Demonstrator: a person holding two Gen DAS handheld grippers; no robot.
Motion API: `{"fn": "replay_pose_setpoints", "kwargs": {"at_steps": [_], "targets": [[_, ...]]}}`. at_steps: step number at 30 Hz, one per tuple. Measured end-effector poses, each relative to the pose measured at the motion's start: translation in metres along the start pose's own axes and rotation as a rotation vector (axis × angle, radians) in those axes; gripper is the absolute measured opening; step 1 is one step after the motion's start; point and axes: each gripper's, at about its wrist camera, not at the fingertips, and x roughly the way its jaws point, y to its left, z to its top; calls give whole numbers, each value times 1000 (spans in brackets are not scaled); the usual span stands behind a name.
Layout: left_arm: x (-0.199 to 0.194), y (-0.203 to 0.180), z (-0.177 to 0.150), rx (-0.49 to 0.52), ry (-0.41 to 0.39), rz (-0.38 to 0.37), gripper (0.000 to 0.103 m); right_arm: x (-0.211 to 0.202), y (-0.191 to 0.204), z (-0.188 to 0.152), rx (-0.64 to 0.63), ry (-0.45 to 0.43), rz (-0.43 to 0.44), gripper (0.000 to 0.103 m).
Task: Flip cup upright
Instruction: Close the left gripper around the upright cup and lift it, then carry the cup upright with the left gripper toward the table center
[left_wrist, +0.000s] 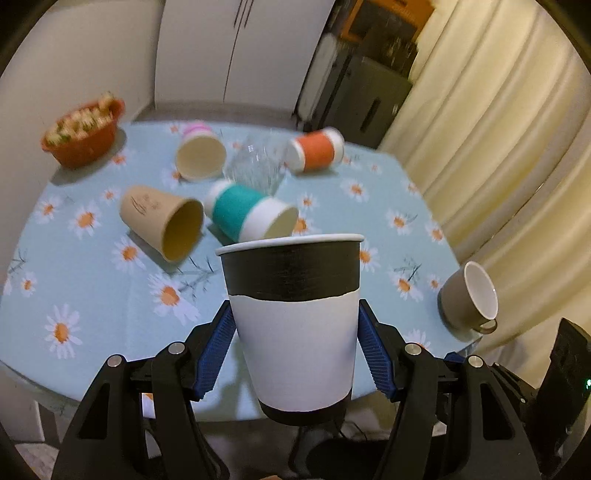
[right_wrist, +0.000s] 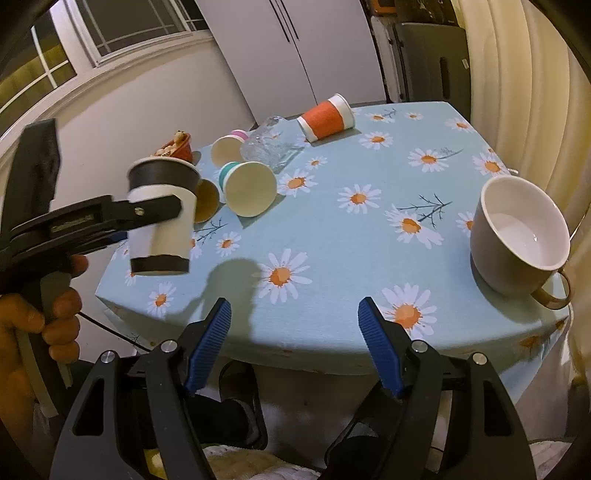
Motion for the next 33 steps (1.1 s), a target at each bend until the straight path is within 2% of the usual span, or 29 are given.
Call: {"fn": "replay_pose_setpoints", "kwargs": {"at_steps": [5,14,20,25,33], "targets": [[-29,0,-16,49,-166,36,63,-3,8,1,-38,-33,-25,71],[-52,2,-53,69,-372,50,63,-17,24,-1,-113,-126,-55,71],[-45,5,-75,73,-481,107,63,-25,33,-7,-131,-169,-46,71],[-37,-2,-89,124,-600,155,63,-31,31,-11,-122,-198,-53,71],[-17,-7,-101,138,-704,221,64,-25,22,-11,-86,-179,-48,71]]}}
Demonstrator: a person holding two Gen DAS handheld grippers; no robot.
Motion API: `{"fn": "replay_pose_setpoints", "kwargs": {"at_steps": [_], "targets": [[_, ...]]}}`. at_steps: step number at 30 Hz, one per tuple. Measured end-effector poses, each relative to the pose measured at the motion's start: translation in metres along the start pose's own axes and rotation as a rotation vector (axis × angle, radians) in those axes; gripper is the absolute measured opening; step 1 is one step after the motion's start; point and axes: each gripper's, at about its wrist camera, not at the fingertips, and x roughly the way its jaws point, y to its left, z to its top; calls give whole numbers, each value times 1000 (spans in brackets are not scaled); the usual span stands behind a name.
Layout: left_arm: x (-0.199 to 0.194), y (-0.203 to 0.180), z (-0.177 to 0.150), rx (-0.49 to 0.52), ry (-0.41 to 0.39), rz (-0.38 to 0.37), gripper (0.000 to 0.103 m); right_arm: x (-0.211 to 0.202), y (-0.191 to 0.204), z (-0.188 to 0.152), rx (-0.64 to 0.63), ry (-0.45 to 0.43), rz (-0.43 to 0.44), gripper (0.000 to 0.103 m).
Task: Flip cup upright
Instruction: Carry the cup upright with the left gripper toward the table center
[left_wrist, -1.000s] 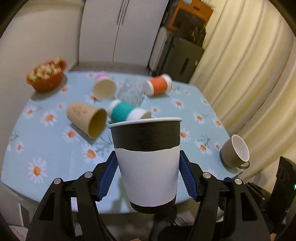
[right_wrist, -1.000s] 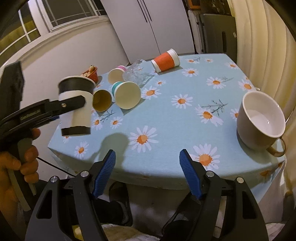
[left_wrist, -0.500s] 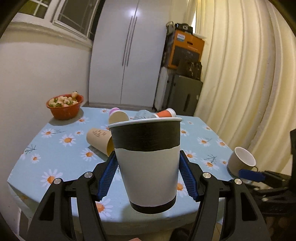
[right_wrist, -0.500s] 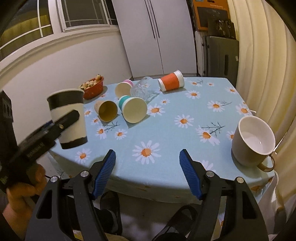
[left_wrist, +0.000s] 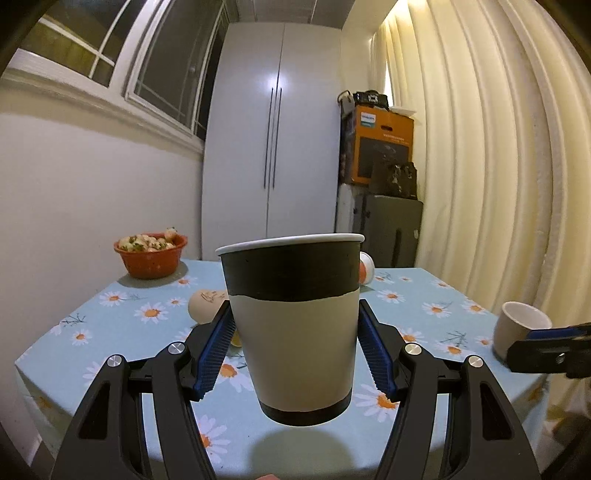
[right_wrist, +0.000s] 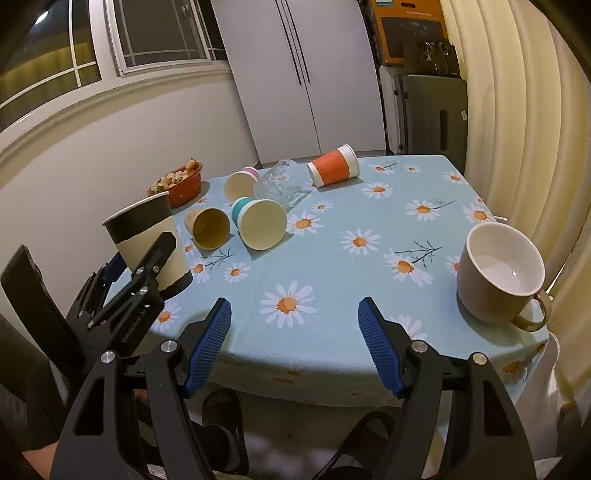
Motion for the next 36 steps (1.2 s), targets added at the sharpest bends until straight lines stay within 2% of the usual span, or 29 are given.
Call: {"fn": "replay_pose_setpoints", "kwargs": {"at_steps": [9,17,23,36], "targets": [[10,-7,-25,40,-83,42,64,13,-5,-2,24,40,24,71],[32,-17,-54,118,-69,91,65,24,-15,-5,57,76,22,71],[36,-19,-59,137,-85,112,65,27,-19,-6,68,87,15,71],[41,-21,-70,127,-49,98,67,30,-18,-7,62,97,7,71]]}}
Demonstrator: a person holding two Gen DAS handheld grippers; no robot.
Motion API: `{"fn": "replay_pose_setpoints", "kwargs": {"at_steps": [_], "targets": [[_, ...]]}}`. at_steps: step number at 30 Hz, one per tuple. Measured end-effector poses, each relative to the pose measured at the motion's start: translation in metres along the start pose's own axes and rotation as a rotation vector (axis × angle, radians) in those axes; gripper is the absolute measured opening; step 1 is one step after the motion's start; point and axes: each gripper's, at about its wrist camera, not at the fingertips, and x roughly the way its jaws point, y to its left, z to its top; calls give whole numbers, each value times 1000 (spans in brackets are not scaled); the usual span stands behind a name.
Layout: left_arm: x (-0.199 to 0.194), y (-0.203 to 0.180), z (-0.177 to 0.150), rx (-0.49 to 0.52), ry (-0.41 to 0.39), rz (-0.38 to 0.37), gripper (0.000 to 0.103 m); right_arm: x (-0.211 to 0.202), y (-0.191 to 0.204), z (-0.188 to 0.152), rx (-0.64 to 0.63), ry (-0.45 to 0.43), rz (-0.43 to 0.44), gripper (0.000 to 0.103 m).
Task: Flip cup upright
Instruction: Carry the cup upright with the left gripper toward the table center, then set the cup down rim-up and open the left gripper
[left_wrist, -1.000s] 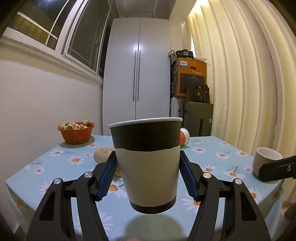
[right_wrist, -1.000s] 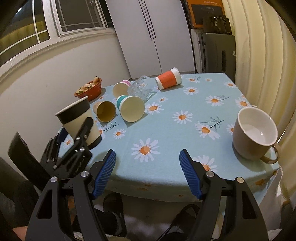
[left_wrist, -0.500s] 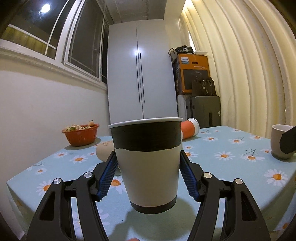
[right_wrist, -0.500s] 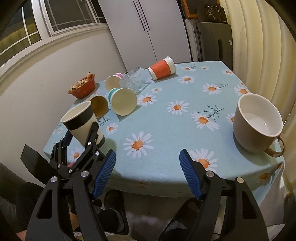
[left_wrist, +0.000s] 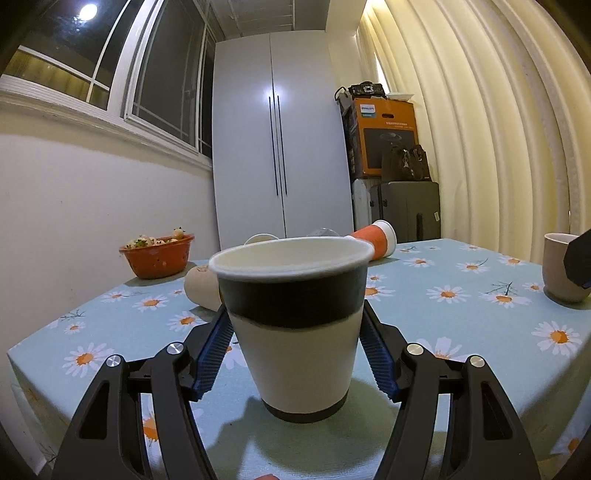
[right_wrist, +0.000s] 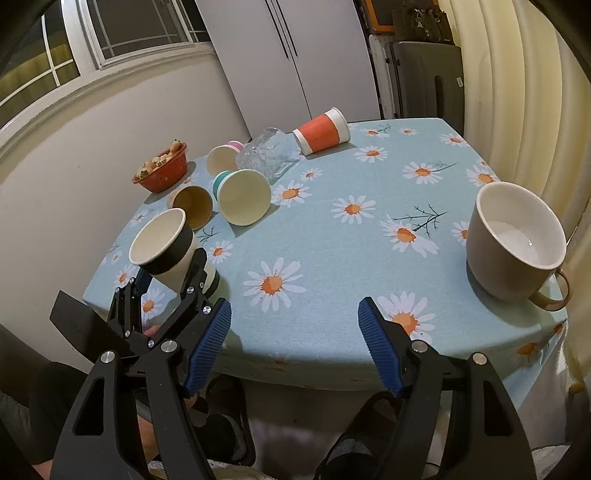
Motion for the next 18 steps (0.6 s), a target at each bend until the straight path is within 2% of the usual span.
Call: {"fn": "replay_pose_setpoints", "kwargs": {"at_steps": [3,7,13,18], "targets": [[1,0,-2,-1,8,6,72,0,0,0,0,-1,0,71],[2,2,-1,-16,10,12,89,0,-2,1,8,-1,6,71],[-7,3,7,-19,-6,-6,96,-2,-5,3,18,-16,12,71],[-23,11,21,-39,-3,-30,96,-11,-13,4,60,-53,53,73]]}}
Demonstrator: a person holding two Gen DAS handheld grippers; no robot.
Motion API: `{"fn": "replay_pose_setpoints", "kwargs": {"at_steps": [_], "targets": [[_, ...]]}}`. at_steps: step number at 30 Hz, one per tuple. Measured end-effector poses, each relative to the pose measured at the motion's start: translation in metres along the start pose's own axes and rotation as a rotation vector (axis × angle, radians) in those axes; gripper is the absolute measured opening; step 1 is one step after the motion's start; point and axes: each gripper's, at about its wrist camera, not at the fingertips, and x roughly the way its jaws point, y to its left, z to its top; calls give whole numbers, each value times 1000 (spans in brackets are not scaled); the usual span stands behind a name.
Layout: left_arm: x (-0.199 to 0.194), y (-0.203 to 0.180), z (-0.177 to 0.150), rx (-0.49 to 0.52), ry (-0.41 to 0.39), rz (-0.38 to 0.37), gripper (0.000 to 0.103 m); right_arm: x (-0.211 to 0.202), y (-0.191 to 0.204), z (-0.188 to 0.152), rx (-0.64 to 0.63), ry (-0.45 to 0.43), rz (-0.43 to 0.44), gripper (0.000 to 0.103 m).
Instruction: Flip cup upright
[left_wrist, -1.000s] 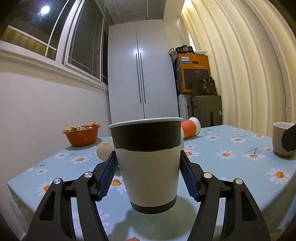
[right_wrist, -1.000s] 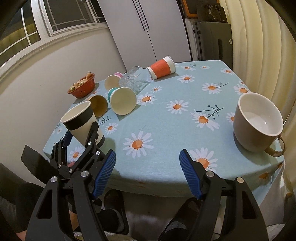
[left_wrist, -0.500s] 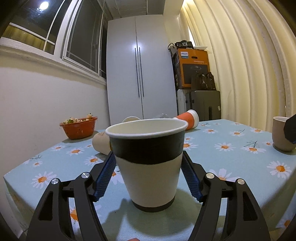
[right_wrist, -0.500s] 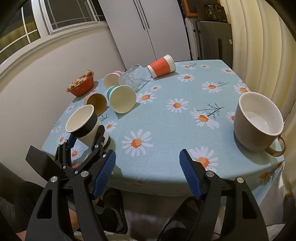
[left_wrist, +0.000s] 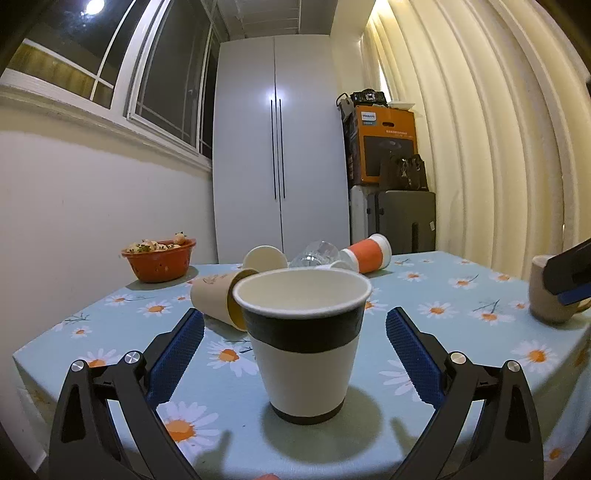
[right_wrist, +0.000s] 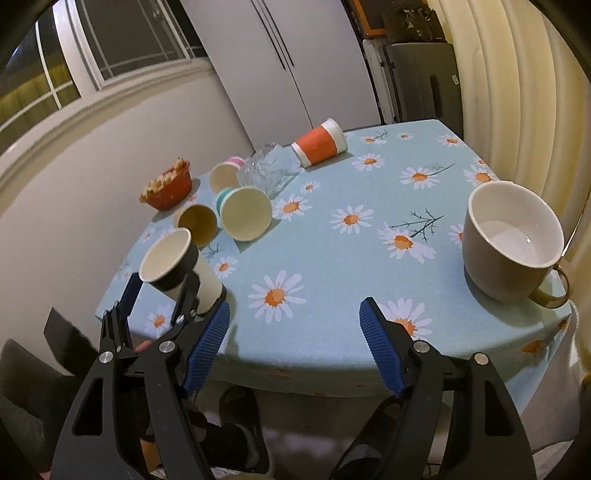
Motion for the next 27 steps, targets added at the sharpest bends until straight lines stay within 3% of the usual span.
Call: {"fn": "replay_pose_setpoints", "kwargs": {"at_steps": [10,14,19,27], "targets": [[-60,22,47,36,39,-99,96,-30,11,-4,-45,-98,6,75],[-85,46,63,-5,88,-130,96,-41,19,-8,-78,-131,1,76],[-114,75,73,-51,140,-165,96,-54,31,-20,-115,-164,9,80],[-146,96,77,-6,185,-174,96,-75,59,-46,-229,-199,3,89]]}}
